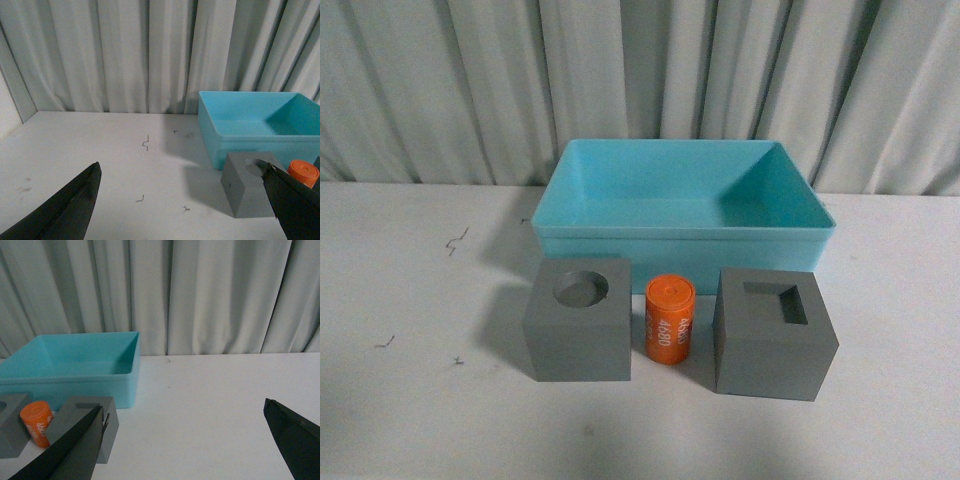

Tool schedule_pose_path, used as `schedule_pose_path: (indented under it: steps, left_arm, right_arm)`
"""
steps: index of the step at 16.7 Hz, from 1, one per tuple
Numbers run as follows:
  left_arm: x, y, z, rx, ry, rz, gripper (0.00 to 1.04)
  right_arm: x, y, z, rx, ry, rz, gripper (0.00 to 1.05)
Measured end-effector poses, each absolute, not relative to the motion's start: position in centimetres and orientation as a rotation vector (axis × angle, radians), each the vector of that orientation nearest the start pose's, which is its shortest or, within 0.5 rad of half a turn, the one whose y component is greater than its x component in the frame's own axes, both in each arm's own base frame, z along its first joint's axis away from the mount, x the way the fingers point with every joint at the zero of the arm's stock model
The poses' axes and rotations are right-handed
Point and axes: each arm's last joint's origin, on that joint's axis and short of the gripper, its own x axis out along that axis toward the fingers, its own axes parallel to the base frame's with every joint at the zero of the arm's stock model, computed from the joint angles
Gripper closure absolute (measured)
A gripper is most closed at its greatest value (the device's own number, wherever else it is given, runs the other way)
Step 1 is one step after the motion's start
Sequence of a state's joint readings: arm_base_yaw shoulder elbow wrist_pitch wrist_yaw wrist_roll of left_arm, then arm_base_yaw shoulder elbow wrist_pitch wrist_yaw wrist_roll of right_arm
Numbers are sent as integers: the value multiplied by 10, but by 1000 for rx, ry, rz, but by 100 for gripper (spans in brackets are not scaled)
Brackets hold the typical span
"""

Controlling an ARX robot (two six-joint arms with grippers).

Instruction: Place gray and orange parts in blue box

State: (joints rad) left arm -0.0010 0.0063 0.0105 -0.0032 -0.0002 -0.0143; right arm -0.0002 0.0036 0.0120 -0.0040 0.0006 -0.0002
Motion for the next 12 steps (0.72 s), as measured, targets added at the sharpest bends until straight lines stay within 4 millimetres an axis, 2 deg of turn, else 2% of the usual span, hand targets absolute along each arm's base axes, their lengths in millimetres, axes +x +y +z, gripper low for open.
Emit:
schedule_pose_path:
  steps: [12]
  left_arm:
    - [97, 0, 166, -14, -1, -1, 7]
  right_arm:
    - [97, 0, 167, 0, -4, -1, 6]
